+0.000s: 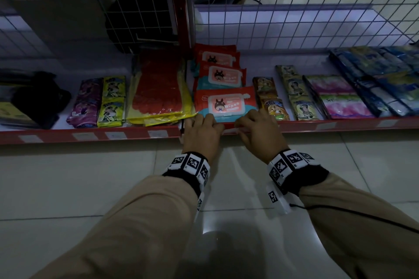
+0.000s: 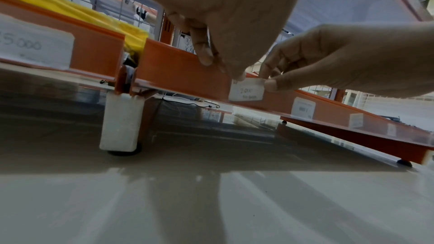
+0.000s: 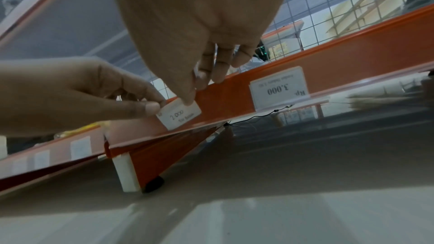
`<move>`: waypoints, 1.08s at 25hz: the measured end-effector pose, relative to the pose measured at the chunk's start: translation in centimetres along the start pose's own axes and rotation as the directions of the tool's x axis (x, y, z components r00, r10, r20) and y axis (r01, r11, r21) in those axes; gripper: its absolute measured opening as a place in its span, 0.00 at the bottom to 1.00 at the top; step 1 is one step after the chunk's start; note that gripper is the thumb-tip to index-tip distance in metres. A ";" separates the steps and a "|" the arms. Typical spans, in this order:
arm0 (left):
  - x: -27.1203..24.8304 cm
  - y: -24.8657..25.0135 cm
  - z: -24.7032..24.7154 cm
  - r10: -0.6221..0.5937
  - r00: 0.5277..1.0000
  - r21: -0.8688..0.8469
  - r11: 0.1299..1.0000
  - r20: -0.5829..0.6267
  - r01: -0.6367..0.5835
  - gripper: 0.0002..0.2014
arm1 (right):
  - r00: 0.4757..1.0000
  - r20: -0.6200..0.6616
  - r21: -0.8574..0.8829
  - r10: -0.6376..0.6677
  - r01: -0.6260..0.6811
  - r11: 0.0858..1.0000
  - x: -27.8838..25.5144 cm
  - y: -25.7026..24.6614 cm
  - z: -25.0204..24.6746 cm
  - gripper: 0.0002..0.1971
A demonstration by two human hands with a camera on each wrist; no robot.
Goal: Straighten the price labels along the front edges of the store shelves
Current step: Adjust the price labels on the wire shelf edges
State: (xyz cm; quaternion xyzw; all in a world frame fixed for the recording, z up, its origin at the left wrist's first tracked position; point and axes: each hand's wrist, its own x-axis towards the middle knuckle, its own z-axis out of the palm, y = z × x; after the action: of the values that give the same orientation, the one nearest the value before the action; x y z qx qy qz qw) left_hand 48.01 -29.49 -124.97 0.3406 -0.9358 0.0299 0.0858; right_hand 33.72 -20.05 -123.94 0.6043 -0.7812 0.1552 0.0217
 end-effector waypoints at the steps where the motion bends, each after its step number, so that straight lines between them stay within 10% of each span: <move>1: 0.0 0.0 0.0 0.009 1.000 0.006 1.000 -0.004 -0.009 0.10 | 1.000 0.021 -0.025 0.004 -0.004 1.000 0.0 0.1 0.1 0.09; 27: -0.4 -0.2 -0.4 -0.026 0.999 -0.055 0.998 -0.040 0.024 0.13 | 0.997 0.070 -0.018 0.023 -0.022 1.000 -0.9 0.8 -0.8 0.14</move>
State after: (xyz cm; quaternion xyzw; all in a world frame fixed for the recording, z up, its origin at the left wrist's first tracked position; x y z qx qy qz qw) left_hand 48.50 -29.38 -124.65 0.3493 -0.9299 0.0101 0.1146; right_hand 33.08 -18.82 -123.53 0.6002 -0.7896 0.1274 -0.0020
